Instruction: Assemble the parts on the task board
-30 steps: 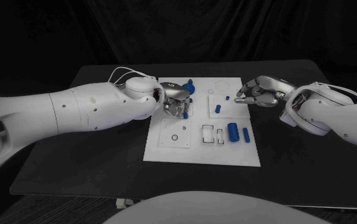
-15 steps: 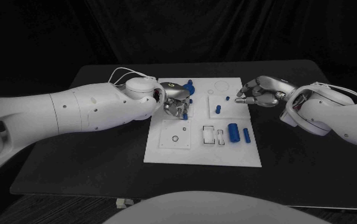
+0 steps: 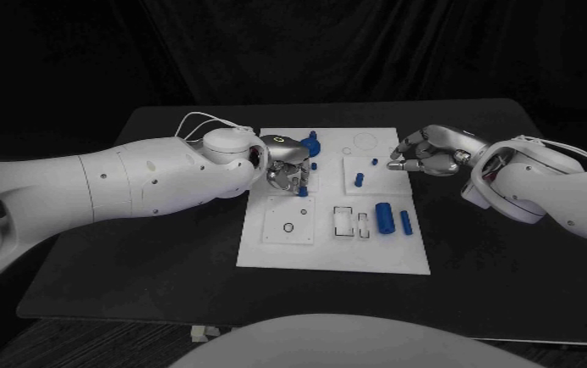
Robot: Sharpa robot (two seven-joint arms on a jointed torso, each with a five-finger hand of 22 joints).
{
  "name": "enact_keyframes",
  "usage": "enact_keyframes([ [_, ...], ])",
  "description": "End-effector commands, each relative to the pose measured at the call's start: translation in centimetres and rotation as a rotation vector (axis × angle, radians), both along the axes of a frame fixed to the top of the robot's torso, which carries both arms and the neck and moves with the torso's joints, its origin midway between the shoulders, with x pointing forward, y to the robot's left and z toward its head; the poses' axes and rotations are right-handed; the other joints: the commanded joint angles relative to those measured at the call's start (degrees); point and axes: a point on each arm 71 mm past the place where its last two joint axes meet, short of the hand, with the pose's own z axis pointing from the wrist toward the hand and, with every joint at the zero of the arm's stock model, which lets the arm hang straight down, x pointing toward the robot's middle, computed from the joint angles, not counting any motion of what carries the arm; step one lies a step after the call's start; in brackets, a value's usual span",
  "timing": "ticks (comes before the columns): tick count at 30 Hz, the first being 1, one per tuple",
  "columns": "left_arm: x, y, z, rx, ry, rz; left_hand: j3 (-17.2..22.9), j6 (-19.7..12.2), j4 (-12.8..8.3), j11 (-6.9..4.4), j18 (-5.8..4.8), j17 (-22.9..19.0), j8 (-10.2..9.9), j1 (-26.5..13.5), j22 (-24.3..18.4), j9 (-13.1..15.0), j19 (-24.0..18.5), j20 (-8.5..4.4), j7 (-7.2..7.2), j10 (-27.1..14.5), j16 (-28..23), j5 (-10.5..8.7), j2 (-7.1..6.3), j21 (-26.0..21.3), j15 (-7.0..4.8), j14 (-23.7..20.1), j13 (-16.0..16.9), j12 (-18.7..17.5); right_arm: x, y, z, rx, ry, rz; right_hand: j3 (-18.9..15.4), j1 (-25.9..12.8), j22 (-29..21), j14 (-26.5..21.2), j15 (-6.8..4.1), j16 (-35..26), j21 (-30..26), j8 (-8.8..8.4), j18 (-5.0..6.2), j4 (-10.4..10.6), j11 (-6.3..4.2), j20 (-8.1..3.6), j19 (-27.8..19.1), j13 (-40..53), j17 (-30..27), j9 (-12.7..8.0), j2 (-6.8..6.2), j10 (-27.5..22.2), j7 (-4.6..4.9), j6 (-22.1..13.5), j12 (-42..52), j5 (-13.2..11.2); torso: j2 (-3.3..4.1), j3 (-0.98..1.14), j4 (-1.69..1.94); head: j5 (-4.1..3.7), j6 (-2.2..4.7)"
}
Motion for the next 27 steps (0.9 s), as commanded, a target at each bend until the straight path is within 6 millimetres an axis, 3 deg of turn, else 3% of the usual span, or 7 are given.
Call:
enact_keyframes([
  [1,-0.18,0.16,-0.26,-0.010,0.001,-0.011,0.01,0.23,-0.52,-0.39,0.29,15.09,0.38,0.72,12.49,1.26,1.89,-0.27,-0.40,6.15,0.37,-0.21,0.17,-0.63,-0.43,5.95,15.08,-0.02,-0.05,-0.07,-0.21,-0.008,0.014,-0.008,-0.05,0.54,14.26,6.01,0.47,0.15,-0.36,0.16,-0.28,-0.23,0.30,0.38,4.96,15.05,15.10,-0.06,0.04,5.97,0.16,0.34,0.15,-0.21,0.00,0.01,0.04,0.09,-0.01],
  [10,-0.13,0.39,-0.20,-0.017,-0.008,-0.007,0.66,0.02,-1.09,-0.50,0.47,15.09,1.36,0.90,12.24,1.84,1.30,-0.26,-0.61,6.15,0.37,-0.95,0.43,-1.52,-0.41,5.95,15.08,-0.02,-0.09,-0.04,-0.30,-0.009,0.017,-0.008,-0.01,0.70,14.23,6.01,0.48,0.15,-0.42,0.17,-0.26,-0.28,0.31,0.38,4.92,15.05,15.10,-0.07,0.10,5.97,0.16,0.37,0.15,-0.23,0.00,-0.02,0.00,0.43,-0.01],
  [22,-0.06,0.71,-0.22,-0.022,-0.017,0.004,1.74,-0.71,-1.99,-0.91,0.74,15.09,4.15,1.91,11.87,3.41,0.13,0.10,-1.46,6.15,0.37,-2.78,-0.36,-2.70,-0.52,5.95,15.08,-0.02,-0.16,-0.10,-0.40,-0.009,0.019,-0.009,-0.01,0.75,14.23,6.01,0.48,0.15,-0.42,0.19,-0.26,-0.30,0.31,0.38,4.93,15.05,15.10,-0.07,0.12,5.97,0.16,0.41,0.15,-0.25,-0.02,0.03,0.00,0.55,-0.01],
  [27,-0.06,0.88,-0.41,-0.016,-0.012,0.011,1.81,-0.98,-1.94,-0.88,0.76,15.09,4.40,1.88,11.85,3.59,0.04,0.16,-1.42,6.15,0.37,-2.84,-0.42,-2.74,-0.51,5.95,15.08,-0.02,-0.18,-0.12,-0.44,-0.010,0.021,-0.009,-0.03,0.81,14.24,6.01,0.47,0.15,-0.40,0.21,-0.27,-0.31,0.30,0.39,4.94,15.05,15.10,-0.07,0.13,5.97,0.15,0.47,0.15,-0.32,0.00,0.01,0.02,0.52,-0.01],
])
